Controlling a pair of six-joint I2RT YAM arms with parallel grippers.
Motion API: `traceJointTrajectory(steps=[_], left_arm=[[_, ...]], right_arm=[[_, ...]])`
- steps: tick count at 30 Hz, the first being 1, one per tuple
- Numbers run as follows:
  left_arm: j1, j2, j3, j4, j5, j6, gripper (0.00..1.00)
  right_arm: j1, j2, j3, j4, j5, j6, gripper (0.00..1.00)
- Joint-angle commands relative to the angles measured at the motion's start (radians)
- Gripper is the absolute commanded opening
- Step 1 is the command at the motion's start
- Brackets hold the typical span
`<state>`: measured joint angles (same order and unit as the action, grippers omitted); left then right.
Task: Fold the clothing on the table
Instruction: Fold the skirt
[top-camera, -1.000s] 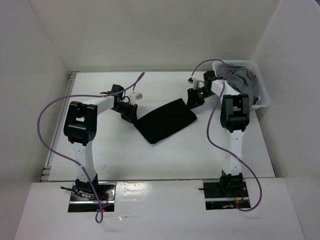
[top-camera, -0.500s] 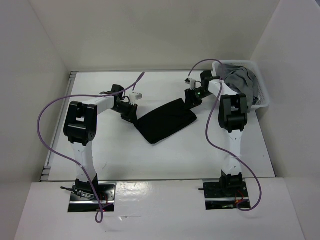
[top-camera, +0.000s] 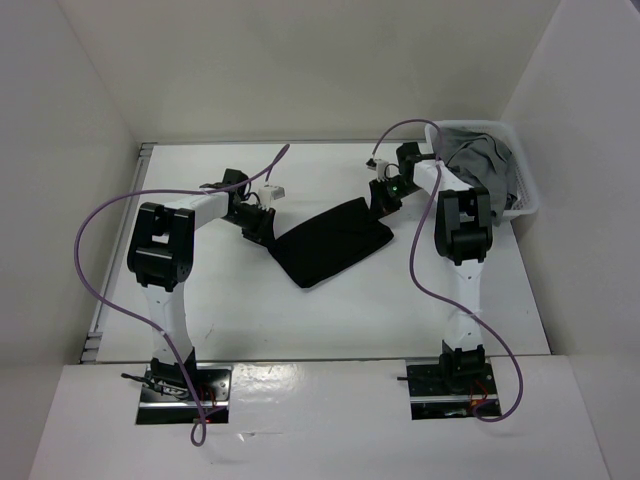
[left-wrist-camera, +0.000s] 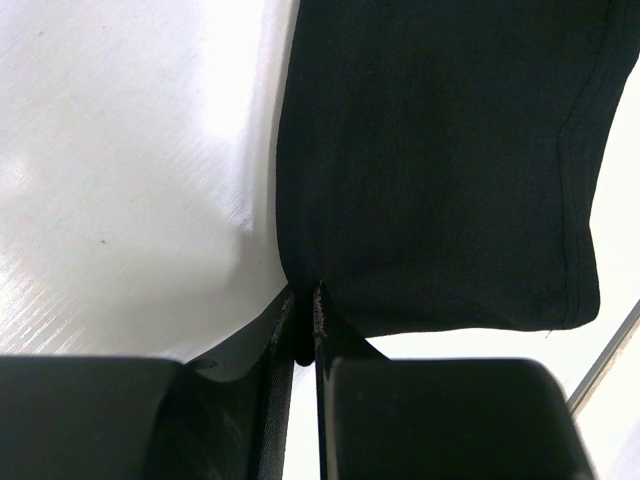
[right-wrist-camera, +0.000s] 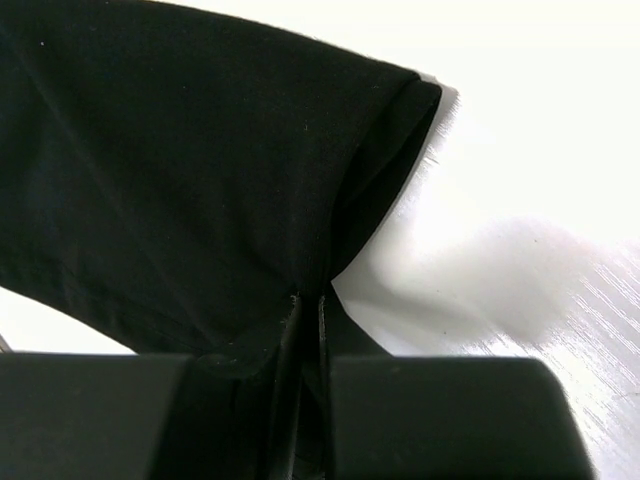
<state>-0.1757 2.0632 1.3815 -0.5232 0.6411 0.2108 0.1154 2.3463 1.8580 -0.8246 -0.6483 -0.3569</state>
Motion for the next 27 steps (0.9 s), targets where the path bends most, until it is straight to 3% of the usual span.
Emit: traceJointTrajectory(steps=[1, 5, 17, 27], left_arm=[[-0.010, 0.048, -0.015, -0.044, -0.069, 0.056, 0.16], [-0.010, 0.048, -0.015, -0.044, -0.069, 0.056, 0.16], [-0.010, 0.048, -0.006, -0.054, -0.060, 0.056, 0.16], [-0.010, 0.048, 0.004, -0.054, -0.060, 0.056, 0.16]], right_arm=[[0.012, 0.047, -0.005, -0.033, 0.091, -0.022, 0.09], [0.012, 0.038, -0.014, -0.033, 0.111, -0.013, 0.00], [0.003, -0.064, 0.016, -0.064, 0.180, 0.015, 0.00], [0.078, -0.199, 0.036, -0.094, 0.257, 0.044, 0.00]])
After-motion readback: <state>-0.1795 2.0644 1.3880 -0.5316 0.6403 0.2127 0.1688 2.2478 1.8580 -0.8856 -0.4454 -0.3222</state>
